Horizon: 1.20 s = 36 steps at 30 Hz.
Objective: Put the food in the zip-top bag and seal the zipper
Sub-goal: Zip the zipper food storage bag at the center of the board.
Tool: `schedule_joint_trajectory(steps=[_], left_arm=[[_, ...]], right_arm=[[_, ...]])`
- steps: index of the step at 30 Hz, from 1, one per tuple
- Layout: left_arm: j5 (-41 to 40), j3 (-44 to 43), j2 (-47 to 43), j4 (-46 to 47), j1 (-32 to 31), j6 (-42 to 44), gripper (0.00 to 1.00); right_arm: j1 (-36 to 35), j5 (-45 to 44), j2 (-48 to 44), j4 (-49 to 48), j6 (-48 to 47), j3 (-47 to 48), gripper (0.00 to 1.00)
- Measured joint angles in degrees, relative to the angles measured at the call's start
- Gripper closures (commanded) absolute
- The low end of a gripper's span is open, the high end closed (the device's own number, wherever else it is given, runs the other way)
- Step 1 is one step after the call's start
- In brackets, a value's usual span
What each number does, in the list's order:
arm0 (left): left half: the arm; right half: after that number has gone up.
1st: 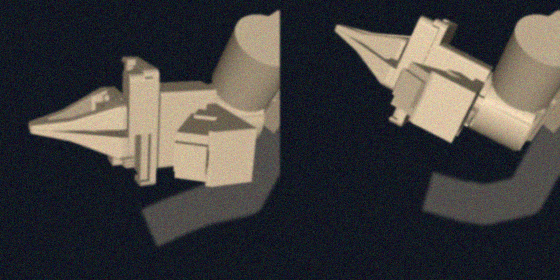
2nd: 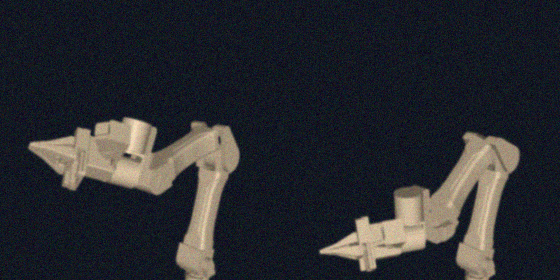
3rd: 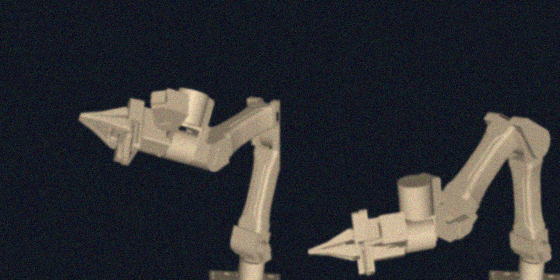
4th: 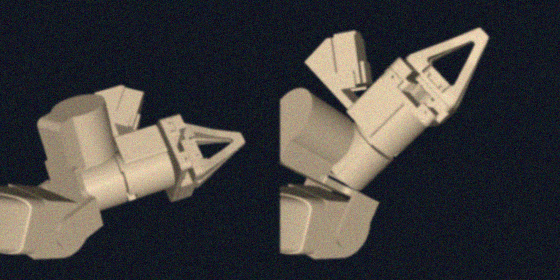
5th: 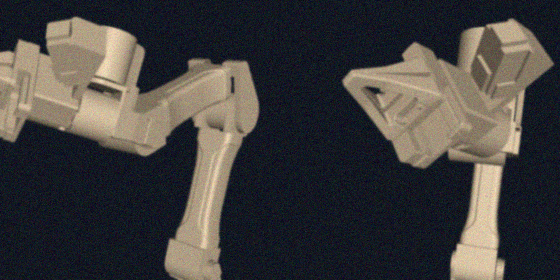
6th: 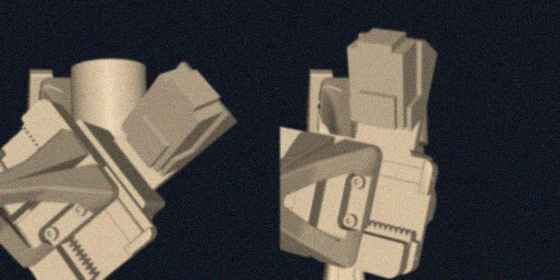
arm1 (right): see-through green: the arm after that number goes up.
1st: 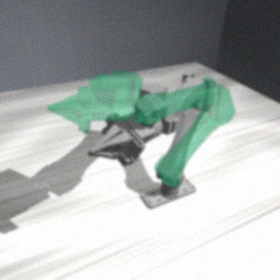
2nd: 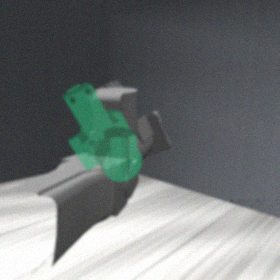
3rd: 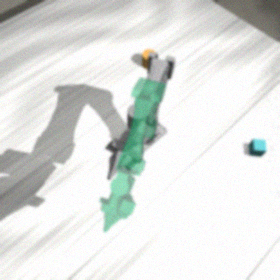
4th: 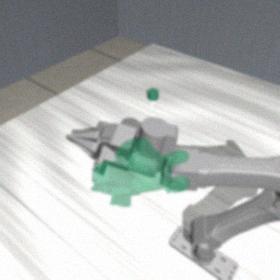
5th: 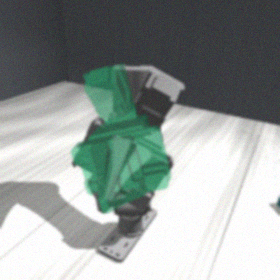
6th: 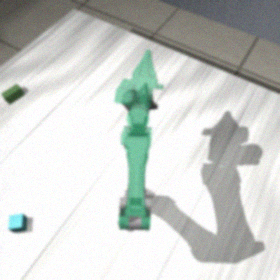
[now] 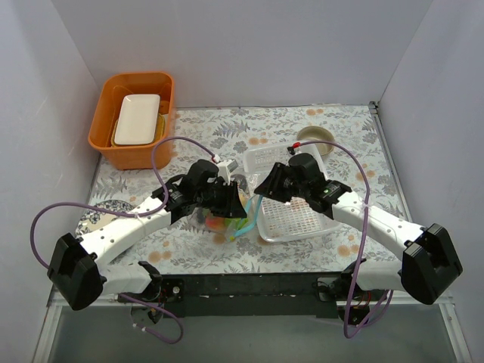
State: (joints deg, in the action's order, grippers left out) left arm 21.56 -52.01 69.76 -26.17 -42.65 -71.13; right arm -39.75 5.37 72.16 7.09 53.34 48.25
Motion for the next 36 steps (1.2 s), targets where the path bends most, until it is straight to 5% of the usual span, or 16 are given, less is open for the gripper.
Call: schedule_joint_trajectory(steps=[3,7,17,22,36], left_arm=[[-1.07,0.00,0.07,-0.02,-0.79,0.26,0.83],[-2.08,0.00,0.07,-0.15,-1.86,0.44,1.00],[-9.75,-1.49,0.17,-2.97,-4.13,2.25,1.00],[-15.96,-3.80,1.05,-5.31,-6.12,3.98,1.00],[-28.59,-11.80,7.58,-12.15,-14.53,6.86,1.00]], right_arm=[[0.00,0.66,0.24,0.00,0.00,0.00,0.57],[0.00,1.07,0.31,-0.02,0.02,0.00,0.57],[0.00,1.51,0.33,-0.02,0.02,0.02,0.56],[0.00,2.73,0.57,0.00,0.37,0.02,0.39],[0.00,4.02,0.83,-0.83,1.31,0.02,0.34]])
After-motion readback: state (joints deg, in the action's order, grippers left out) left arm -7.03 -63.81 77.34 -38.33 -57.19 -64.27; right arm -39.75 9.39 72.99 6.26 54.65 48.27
